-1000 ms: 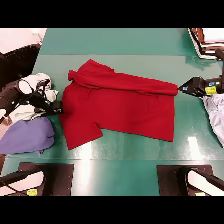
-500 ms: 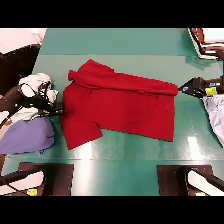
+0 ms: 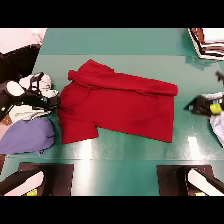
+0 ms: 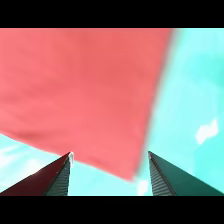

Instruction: Fold the shirts.

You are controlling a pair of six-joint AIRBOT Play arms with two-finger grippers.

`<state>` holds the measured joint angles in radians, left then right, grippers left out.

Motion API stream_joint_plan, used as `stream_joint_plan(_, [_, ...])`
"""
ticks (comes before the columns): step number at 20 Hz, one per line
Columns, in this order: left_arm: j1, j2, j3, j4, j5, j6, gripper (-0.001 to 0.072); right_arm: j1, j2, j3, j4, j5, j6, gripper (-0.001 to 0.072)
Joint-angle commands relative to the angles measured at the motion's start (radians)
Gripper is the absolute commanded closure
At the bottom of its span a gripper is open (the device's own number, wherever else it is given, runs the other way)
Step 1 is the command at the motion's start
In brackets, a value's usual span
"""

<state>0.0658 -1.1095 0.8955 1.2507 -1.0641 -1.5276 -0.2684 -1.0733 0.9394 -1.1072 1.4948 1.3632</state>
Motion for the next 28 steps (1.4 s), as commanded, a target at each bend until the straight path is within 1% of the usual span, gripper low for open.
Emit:
stream_joint_plan(1, [-0.001,0.077,0.002,-0.003,-0.029,0.018,0.0678,-0.091,0.051,-0.259,-0.094,0.002,0.023,0.0158])
stream_joint_plan(3, [-0.001,0.077,0.002,-0.006,-0.027,0.017,0.0678,-0.089,0.048,-0.393,-0.034,-0.04,0.023,0.0163])
stream_joint_plan(5, [-0.001,0.077,0.002,-0.019,-0.032,0.018,0.0678,-0.047,0.023,-0.473,0.033,-0.124,0.023,0.0165])
stream_joint_plan(6, [-0.001,0.077,0.002,-0.03,-0.038,0.018,0.0678,-0.014,0.009,-0.491,0.063,-0.166,0.023,0.0224])
stream_joint_plan(7, [-0.001,0.077,0.002,-0.036,-0.045,0.018,0.0678,0.023,-0.005,-0.499,0.086,-0.206,0.023,0.0267])
stream_joint_plan(10, [-0.001,0.077,0.002,-0.04,-0.051,0.018,0.0678,0.134,-0.056,-0.464,0.147,-0.287,0.025,0.0268])
stream_joint_plan(11, [-0.001,0.077,0.002,-0.04,-0.052,0.026,0.0678,0.166,-0.074,-0.441,0.153,-0.291,0.026,0.0338])
stream_joint_plan(12, [-0.001,0.082,0.002,-0.048,-0.056,0.052,0.0678,0.192,-0.088,-0.42,0.153,-0.29,0.026,0.0462])
stream_joint_plan(14, [-0.001,0.118,0.003,-0.051,-0.058,0.062,0.0679,0.247,-0.095,-0.376,0.146,-0.28,0.024,0.0696])
stream_joint_plan(17, [0.0,0.237,0.072,-0.05,-0.081,0.061,0.0679,0.282,-0.007,-0.244,0.132,-0.243,0.024,0.0695])
stream_joint_plan(19, [-0.001,0.316,0.198,-0.05,-0.112,0.061,0.0679,0.266,0.08,-0.094,0.109,-0.213,0.024,0.0695])
stream_joint_plan(22, [-0.001,0.393,0.489,-0.056,-0.128,0.061,0.0679,0.192,0.203,0.217,0.113,-0.177,0.029,0.0695])
stream_joint_plan(23, [-0.001,0.404,0.599,-0.056,-0.128,0.061,0.0678,0.161,0.239,0.325,0.112,-0.176,0.045,0.0695])
stream_joint_plan(25, [-0.001,0.406,0.799,-0.056,-0.135,0.056,0.0679,0.097,0.293,0.517,0.112,-0.172,0.05,0.0695])
stream_joint_plan(26, [-0.001,0.405,0.895,-0.058,-0.133,0.039,0.0679,0.065,0.315,0.598,0.112,-0.166,0.05,0.0695])
stream_joint_plan(28, [-0.001,0.405,1.055,-0.083,-0.126,0.034,0.0679,-0.007,0.342,0.749,0.111,-0.132,0.05,0.0695])
